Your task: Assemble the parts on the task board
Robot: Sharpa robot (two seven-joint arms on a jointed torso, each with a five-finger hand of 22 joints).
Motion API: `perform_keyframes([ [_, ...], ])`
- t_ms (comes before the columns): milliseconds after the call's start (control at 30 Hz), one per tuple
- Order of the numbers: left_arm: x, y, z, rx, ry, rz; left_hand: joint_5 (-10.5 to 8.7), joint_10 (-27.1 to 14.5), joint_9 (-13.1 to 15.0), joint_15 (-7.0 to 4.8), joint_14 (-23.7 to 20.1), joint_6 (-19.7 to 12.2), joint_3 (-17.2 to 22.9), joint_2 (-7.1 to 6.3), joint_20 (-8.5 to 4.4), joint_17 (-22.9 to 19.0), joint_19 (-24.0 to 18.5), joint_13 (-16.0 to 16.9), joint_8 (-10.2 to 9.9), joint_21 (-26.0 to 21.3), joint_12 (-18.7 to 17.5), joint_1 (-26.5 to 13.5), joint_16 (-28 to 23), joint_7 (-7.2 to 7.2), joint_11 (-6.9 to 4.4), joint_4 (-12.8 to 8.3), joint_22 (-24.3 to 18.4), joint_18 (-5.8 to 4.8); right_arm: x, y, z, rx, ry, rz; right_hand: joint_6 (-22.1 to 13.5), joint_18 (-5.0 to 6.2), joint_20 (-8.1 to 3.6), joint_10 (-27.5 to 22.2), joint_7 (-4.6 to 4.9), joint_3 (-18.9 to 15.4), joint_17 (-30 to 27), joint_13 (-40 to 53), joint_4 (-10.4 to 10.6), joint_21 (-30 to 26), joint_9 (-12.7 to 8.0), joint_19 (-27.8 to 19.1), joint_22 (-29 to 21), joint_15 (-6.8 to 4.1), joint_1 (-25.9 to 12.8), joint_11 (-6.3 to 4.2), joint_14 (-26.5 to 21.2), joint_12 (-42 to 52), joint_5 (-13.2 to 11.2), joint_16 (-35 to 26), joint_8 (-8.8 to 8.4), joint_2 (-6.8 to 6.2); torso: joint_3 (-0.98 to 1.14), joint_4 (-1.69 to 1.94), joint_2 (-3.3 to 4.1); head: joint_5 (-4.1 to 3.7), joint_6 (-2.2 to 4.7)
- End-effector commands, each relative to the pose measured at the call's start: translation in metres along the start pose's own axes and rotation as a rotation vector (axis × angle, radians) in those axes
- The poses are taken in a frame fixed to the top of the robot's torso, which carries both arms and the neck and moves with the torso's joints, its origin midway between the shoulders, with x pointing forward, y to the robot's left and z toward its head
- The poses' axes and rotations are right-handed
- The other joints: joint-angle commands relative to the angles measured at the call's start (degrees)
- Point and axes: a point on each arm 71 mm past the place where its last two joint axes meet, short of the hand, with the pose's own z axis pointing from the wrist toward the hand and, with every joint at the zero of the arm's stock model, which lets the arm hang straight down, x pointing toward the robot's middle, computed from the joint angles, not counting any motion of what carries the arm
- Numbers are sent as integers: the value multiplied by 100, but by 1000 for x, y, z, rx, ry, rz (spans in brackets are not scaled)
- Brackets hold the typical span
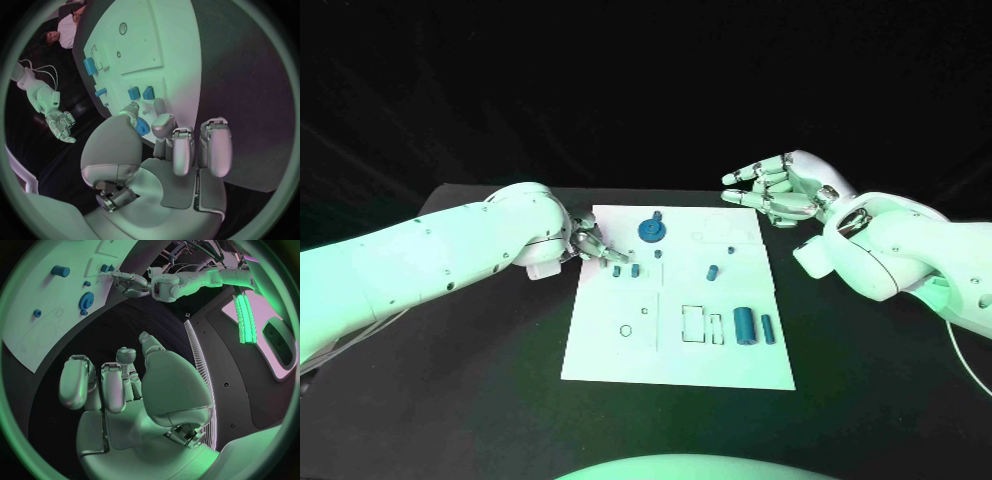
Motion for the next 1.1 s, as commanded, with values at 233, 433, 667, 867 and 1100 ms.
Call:
perform_keyframes([
  [233,-16,-8,-11,193,-45,-260,-7,-1672,-246,301,-37,-881,-521,261,222,192,-996,-1859,-464,-2572,-2013,313,-1139,368,420,75,-1001,523,1,0,0,-7,9,-1,-33,107,0,-42,4,-39,141,-7,-4,-30,0,-23,-1,29,-47,13,282,-12,19,-29,21,9,5,-1,2,-5,19],
  [433,-23,-16,-14,346,-96,-334,4,-2848,-874,848,-2293,-1602,-805,260,724,-2830,-2444,-2675,-977,-5418,-2953,1092,-4466,923,941,-11,-3056,787,1,0,0,-6,8,-1,-33,107,0,-41,3,-40,139,-5,-3,-32,0,-24,-3,29,-44,12,281,-8,26,-31,23,14,1,4,0,-30,28],
  [667,-18,-39,-10,520,-240,-161,-211,-2638,-1686,775,-2261,-1328,-285,377,769,-3392,-2184,-3563,-1389,-5996,-3538,2850,-4884,845,912,-745,-3646,847,1,0,1,-5,8,-1,-34,108,1,-41,3,-41,141,-5,-3,-33,0,-25,-3,29,-42,12,281,-6,30,-30,24,18,-4,-2,6,-46,64],
  [867,-5,-59,-5,607,-313,27,-312,-1988,-2472,705,-1905,-690,229,176,610,-3744,-1875,-4593,-1900,-5986,-4334,3237,-5023,703,811,-942,-3715,876,1,0,1,-5,9,-1,-33,107,1,-40,3,-40,143,-5,-4,-32,0,-24,-1,28,-37,11,282,-5,35,-29,25,25,-2,-12,8,-64,84],
  [1100,8,-72,4,606,-336,219,-310,-1642,-2889,607,-1187,-321,508,18,549,-3513,-1319,-5128,-2187,-5683,-4777,3014,-4453,681,774,-938,-3567,872,2,0,2,-6,12,0,-34,107,1,-39,2,-38,144,-3,-6,-31,1,-23,1,28,-27,10,282,0,42,-29,27,35,3,-1,8,-81,89],
])
